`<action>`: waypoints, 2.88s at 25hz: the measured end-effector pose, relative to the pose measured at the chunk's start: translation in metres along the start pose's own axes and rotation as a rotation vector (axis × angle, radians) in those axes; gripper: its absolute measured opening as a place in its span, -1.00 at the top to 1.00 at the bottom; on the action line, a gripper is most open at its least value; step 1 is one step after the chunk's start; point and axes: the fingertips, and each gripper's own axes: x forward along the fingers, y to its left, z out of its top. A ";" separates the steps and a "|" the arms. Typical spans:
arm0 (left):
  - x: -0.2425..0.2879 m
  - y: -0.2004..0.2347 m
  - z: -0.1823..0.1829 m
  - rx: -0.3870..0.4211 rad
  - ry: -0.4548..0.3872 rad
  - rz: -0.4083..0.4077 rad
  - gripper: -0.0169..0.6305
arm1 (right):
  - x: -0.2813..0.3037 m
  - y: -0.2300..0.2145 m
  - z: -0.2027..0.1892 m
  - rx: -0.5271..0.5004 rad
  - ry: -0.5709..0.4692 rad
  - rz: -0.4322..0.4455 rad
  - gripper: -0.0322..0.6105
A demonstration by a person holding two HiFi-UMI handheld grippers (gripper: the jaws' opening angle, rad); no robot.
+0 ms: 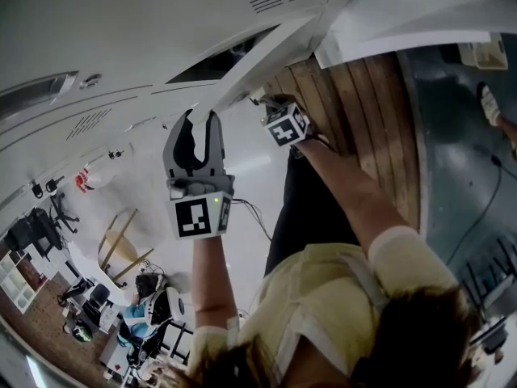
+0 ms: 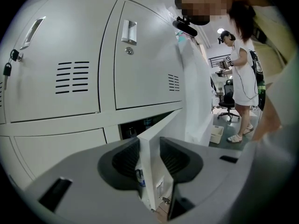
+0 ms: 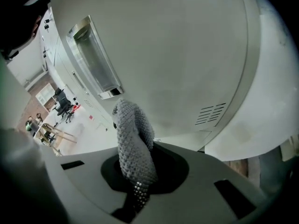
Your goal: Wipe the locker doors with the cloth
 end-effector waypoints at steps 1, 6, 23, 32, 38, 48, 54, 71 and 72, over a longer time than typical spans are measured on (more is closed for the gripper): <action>0.000 -0.001 -0.001 -0.003 0.004 -0.002 0.57 | 0.003 0.003 0.002 -0.004 0.002 0.010 0.86; 0.002 0.000 0.005 -0.008 -0.045 -0.006 0.57 | 0.016 0.011 0.008 -0.018 0.018 0.054 0.86; 0.001 -0.002 0.004 -0.015 -0.068 -0.028 0.57 | 0.016 -0.006 0.026 0.011 0.000 0.029 0.86; -0.002 -0.001 -0.001 -0.010 -0.039 -0.019 0.57 | 0.006 -0.049 0.032 0.078 -0.032 -0.067 0.86; -0.003 -0.001 -0.002 -0.004 -0.031 -0.016 0.57 | -0.003 -0.084 0.037 0.116 -0.049 -0.146 0.86; -0.003 -0.002 -0.003 -0.002 -0.033 -0.015 0.57 | -0.013 -0.126 0.044 0.208 -0.065 -0.224 0.86; -0.002 -0.004 0.001 -0.019 -0.064 -0.021 0.57 | -0.018 -0.145 0.046 0.285 -0.080 -0.260 0.86; -0.003 -0.003 -0.005 -0.019 0.002 -0.006 0.57 | -0.072 -0.130 0.062 0.278 -0.144 -0.278 0.86; -0.003 -0.004 -0.006 -0.020 0.012 -0.007 0.57 | -0.076 -0.128 0.064 0.278 -0.150 -0.275 0.86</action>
